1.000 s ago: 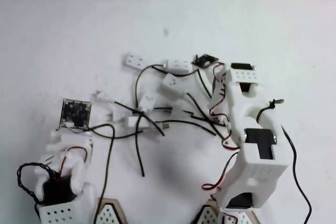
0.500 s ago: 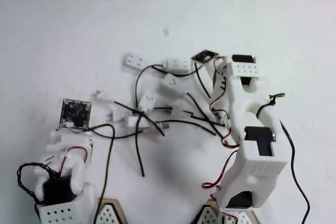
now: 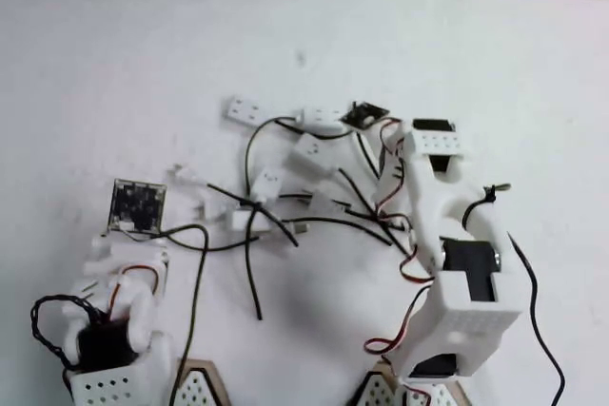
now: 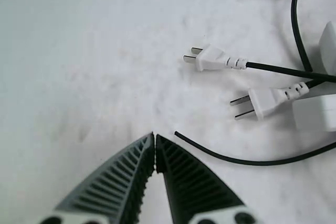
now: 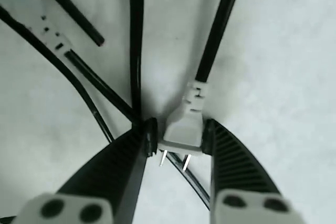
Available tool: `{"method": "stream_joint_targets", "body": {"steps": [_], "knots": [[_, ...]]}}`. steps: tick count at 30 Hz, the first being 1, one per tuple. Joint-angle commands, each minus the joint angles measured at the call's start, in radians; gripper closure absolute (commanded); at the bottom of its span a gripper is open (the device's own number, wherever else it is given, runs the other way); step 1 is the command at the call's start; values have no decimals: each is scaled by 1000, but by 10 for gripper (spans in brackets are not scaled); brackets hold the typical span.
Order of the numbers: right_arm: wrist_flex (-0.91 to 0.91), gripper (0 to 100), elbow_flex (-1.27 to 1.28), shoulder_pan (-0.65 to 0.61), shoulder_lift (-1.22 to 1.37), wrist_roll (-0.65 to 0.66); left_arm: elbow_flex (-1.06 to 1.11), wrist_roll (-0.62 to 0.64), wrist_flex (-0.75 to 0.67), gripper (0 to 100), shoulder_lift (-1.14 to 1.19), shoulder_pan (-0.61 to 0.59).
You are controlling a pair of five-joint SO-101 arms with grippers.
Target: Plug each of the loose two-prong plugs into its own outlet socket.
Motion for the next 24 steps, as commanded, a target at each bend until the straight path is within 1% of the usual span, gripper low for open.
{"method": "stream_joint_targets", "body": {"steps": [1, 10, 16, 20, 24], "knots": [[-30, 861, 5, 4, -42, 2, -9, -9, -21, 972, -12, -7], [-24, 861, 6, 4, -53, -2, -9, -9, -20, 972, -12, -7], [56, 859, -40, 4, -142, -8, -9, -9, -21, 972, -12, -7], [54, 860, -38, 10, -168, -29, -9, -9, -21, 972, -12, -7], [30, 861, -41, 35, -124, -34, -9, -9, -21, 972, -12, -7]]}}
